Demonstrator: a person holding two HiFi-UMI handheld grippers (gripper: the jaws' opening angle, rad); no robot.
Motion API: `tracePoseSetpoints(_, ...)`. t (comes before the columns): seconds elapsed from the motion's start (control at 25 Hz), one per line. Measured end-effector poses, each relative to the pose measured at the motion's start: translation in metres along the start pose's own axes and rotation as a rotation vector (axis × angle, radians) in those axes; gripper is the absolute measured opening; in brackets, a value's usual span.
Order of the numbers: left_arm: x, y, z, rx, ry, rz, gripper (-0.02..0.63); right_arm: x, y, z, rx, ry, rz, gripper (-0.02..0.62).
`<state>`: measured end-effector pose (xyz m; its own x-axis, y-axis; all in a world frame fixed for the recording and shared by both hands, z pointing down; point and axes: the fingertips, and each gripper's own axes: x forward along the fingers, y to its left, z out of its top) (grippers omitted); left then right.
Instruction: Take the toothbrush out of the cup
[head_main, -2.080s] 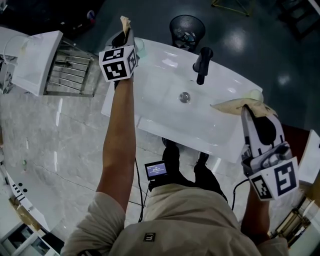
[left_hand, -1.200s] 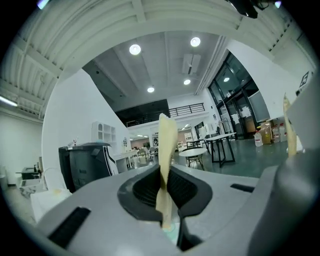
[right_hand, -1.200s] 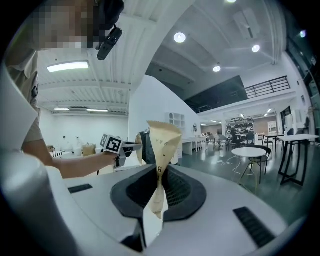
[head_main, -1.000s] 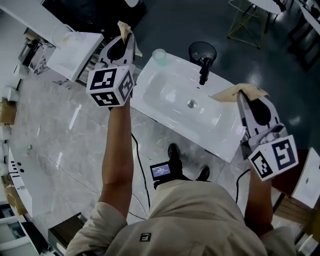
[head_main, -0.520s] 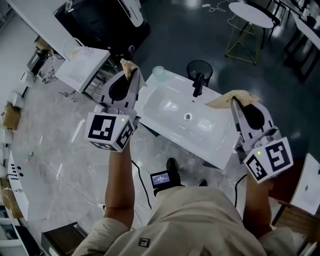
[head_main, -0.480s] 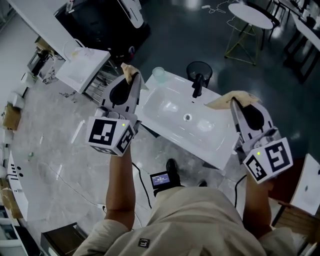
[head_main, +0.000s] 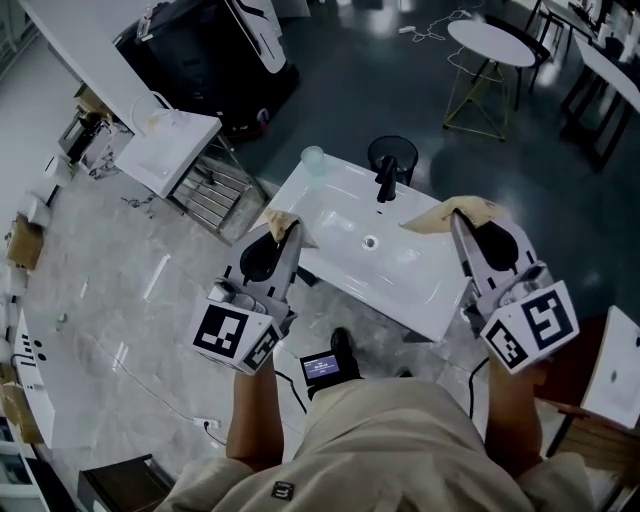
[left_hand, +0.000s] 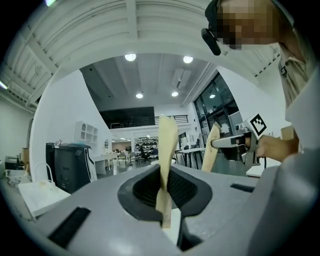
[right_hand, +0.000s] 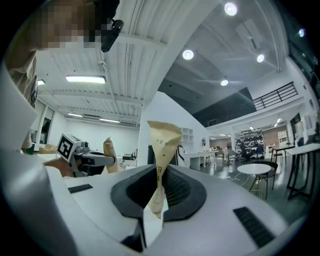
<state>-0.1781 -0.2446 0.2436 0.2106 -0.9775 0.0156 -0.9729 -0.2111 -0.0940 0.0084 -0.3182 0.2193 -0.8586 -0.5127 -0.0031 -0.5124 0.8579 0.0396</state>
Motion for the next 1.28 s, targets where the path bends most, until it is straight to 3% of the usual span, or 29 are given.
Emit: tracePoseSetpoints(1.28, -0.013, 0.002, -0.010, -0.023, 0.012, 0.003, 0.026, -0.003, 0.012, -0.003, -0.027, 0.038, 0.007, 0.026)
